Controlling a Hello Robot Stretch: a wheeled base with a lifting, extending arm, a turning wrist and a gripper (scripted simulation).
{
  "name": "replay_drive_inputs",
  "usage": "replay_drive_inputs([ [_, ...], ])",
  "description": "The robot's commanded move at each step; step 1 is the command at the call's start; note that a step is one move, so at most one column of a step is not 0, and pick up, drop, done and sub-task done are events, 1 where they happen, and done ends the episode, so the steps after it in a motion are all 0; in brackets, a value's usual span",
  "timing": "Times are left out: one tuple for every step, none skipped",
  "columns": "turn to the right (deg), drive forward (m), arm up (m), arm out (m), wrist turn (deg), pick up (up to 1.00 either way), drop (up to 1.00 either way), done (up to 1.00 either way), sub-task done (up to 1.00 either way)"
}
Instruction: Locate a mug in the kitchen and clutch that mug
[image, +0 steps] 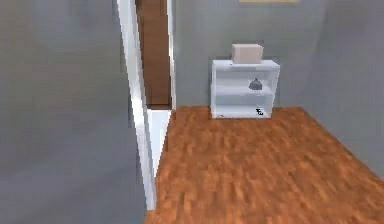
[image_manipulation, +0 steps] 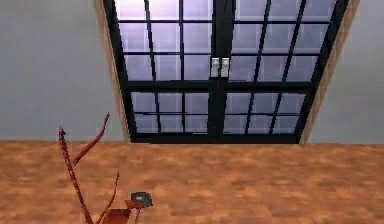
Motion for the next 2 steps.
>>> replay_drive_inputs([
  [0.0, 1.0, 0.0, 0.0, 0.0, 0.0, 0.0, 0.0, 0.0],
  [3.0, 0.0, 0.0, 0.0, 0.0, 0.0, 0.0, 0.0, 0.0],
])
